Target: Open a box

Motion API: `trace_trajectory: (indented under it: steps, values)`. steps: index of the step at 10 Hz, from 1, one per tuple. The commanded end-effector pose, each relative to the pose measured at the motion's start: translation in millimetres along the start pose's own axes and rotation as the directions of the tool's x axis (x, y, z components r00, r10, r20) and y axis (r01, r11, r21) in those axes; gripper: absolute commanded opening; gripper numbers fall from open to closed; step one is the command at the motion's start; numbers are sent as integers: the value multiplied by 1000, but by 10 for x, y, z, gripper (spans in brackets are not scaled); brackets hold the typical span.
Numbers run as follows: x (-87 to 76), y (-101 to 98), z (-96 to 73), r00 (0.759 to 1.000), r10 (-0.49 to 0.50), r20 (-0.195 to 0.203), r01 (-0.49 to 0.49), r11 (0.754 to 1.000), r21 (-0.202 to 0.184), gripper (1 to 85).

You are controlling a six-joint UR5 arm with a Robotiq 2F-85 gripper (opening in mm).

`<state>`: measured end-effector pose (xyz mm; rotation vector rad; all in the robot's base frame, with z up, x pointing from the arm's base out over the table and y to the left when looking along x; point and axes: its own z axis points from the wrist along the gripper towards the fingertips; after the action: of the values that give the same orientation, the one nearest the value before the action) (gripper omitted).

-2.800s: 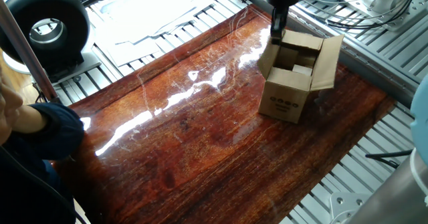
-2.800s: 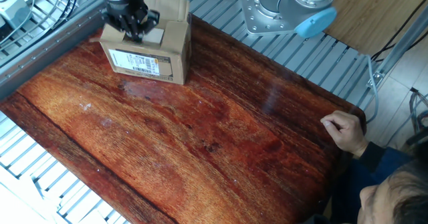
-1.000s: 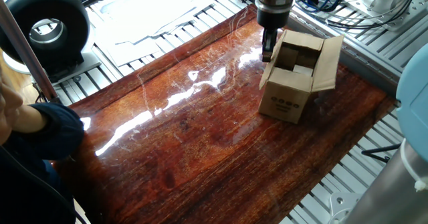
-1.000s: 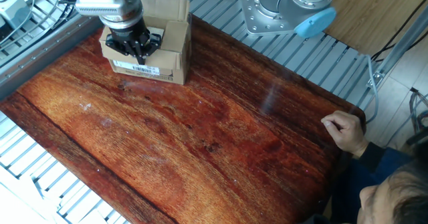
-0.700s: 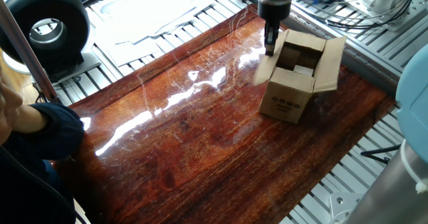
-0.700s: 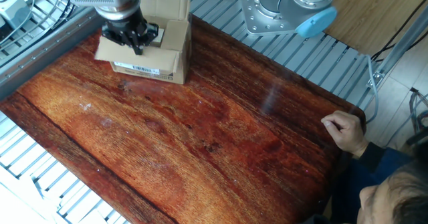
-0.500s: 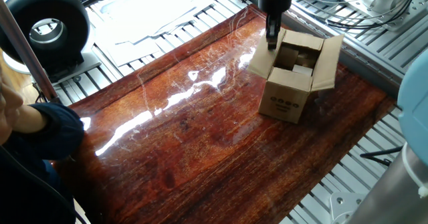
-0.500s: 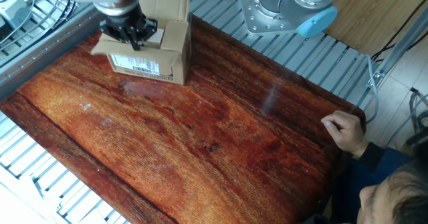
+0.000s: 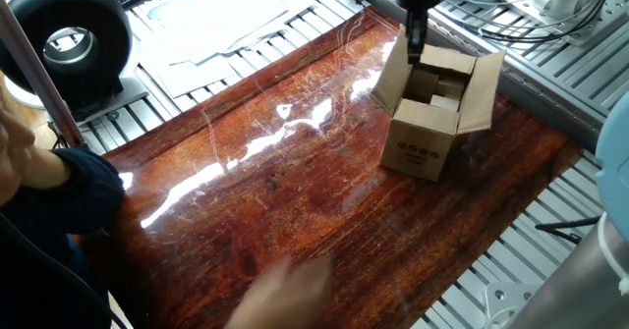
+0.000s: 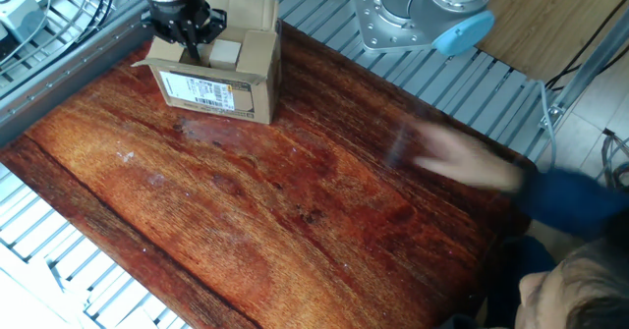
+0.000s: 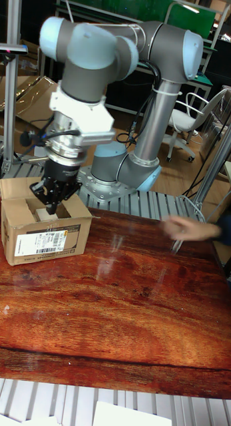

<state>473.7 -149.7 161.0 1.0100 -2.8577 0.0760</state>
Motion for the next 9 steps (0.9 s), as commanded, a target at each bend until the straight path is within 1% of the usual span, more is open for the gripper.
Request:
trace_trajectory:
  steps: [1, 3, 6, 8, 9]
  values:
    - [188, -84, 262, 998, -9, 69, 8, 1000, 5, 10]
    - [249, -121, 353, 996, -21, 84, 20, 1000, 19, 10]
    - [263, -197, 424, 993, -38, 108, 32, 998, 50, 10]
    - [287, -303, 417, 993, -63, 96, 54, 994, 91, 10]
    - [300, -385, 383, 993, -86, 76, 76, 990, 123, 10]
